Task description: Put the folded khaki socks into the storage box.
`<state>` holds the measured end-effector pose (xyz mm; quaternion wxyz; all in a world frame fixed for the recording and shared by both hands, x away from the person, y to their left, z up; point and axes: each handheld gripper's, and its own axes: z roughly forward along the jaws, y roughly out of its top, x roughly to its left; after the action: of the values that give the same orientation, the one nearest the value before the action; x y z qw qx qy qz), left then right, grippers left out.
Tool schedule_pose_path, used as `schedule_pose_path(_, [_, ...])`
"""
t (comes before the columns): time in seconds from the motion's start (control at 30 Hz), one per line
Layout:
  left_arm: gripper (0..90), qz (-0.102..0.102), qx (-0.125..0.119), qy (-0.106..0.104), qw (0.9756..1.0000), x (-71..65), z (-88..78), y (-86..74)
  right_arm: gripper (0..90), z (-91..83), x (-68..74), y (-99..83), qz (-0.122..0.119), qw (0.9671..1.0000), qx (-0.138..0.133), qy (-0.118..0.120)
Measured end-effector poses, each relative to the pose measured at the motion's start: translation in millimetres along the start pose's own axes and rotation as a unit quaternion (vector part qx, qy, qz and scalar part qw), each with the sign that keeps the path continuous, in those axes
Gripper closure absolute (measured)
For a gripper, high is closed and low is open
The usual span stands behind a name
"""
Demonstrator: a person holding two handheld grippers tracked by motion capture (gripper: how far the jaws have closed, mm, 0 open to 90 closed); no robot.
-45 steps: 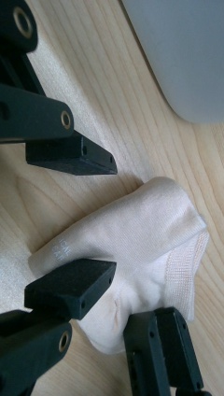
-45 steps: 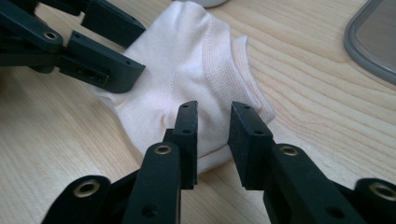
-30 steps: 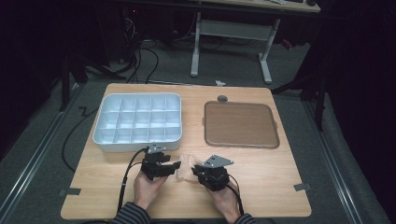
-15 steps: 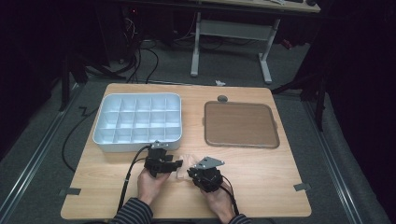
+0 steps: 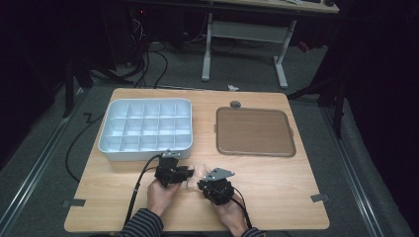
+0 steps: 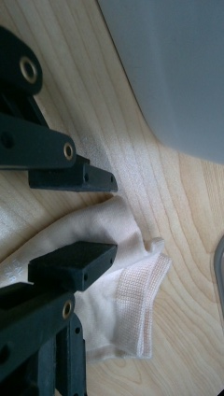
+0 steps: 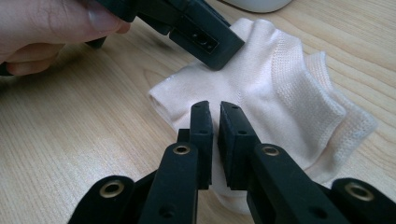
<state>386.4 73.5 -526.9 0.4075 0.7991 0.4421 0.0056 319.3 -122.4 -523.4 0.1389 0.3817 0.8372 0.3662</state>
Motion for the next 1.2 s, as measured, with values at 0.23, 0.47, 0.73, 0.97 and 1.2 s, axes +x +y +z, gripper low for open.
schedule_pose_path(0.23, [74.4,0.001,0.005,-0.007,1.0000,-0.5,1.3,0.2,83.7,0.6,1.7,-0.2,-0.001,1.0000,0.000,-0.002])
schedule_pose_path(0.47, [82.8,0.000,0.003,-0.012,0.9999,-0.3,0.1,0.6,83.8,0.8,2.8,-0.7,-0.005,1.0000,0.000,-0.005])
schedule_pose_path(0.73, [84.5,0.005,0.004,-0.018,0.9998,0.6,-3.4,0.6,84.0,1.4,5.8,-0.8,-0.008,1.0000,0.000,-0.002])
schedule_pose_path(0.97, [84.8,0.015,0.002,-0.022,0.9996,-0.3,-10.6,0.9,82.7,2.8,11.7,0.3,-0.014,0.9999,0.000,0.006])
schedule_pose_path(1.2, [85.0,0.026,0.003,-0.022,0.9994,-2.2,-14.3,0.4,77.8,1.3,10.6,0.5,-0.005,0.9998,-0.004,0.020])
